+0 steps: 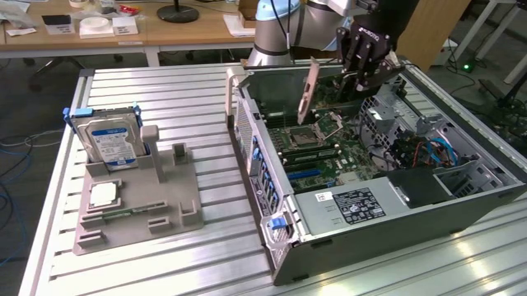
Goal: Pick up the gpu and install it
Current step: 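Insert the gpu into the slot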
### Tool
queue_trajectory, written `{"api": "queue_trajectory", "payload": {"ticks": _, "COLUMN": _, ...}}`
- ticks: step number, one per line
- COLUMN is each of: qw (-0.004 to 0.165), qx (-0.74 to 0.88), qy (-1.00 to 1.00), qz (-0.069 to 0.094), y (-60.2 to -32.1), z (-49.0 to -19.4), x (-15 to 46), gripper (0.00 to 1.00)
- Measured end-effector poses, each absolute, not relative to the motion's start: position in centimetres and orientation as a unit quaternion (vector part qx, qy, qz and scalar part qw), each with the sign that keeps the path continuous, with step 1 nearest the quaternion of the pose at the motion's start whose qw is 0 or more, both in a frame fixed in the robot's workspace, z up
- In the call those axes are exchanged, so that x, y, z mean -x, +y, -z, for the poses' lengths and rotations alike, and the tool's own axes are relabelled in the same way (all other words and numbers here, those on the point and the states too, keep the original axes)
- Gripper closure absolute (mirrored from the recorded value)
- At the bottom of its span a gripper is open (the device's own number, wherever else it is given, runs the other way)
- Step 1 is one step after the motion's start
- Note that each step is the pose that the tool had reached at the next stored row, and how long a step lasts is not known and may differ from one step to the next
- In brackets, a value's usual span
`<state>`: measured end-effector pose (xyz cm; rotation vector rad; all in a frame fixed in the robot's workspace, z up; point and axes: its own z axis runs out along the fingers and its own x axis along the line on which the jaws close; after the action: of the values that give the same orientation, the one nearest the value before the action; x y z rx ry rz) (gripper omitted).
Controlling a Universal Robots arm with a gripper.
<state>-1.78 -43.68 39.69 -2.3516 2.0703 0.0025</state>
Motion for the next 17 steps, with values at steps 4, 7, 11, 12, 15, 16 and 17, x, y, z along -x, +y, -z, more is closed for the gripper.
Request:
{"api": "queue_trajectory", "payload": {"ticks": 4, "qw": 0.004, "qx": 0.727, "qy": 0.686, "qz": -0.001, "y": -43.68, "z": -39.65, "x": 1.78, "gripper": 0.72}}
{"api": "queue_trajectory", "payload": {"ticks": 7, "qw": 0.004, "qx": 0.725, "qy": 0.689, "qz": -0.001, "y": -43.68, "z": -39.64, "x": 1.78, "gripper": 0.72}}
{"api": "queue_trajectory", "payload": {"ticks": 11, "qw": 0.004, "qx": 0.725, "qy": 0.689, "qz": -0.001, "y": -43.68, "z": -39.64, "x": 1.78, "gripper": 0.72}}
{"api": "queue_trajectory", "payload": {"ticks": 12, "qw": 0.004, "qx": 0.725, "qy": 0.689, "qz": -0.001, "y": -43.68, "z": -39.64, "x": 1.78, "gripper": 0.72}}
{"api": "queue_trajectory", "payload": {"ticks": 15, "qw": 0.004, "qx": 0.725, "qy": 0.689, "qz": -0.001, "y": -43.68, "z": -39.64, "x": 1.78, "gripper": 0.72}}
{"api": "queue_trajectory", "payload": {"ticks": 16, "qw": 0.004, "qx": 0.725, "qy": 0.689, "qz": -0.001, "y": -43.68, "z": -39.64, "x": 1.78, "gripper": 0.72}}
{"api": "queue_trajectory", "payload": {"ticks": 17, "qw": 0.004, "qx": 0.725, "qy": 0.689, "qz": -0.001, "y": -43.68, "z": -39.64, "x": 1.78, "gripper": 0.72}}
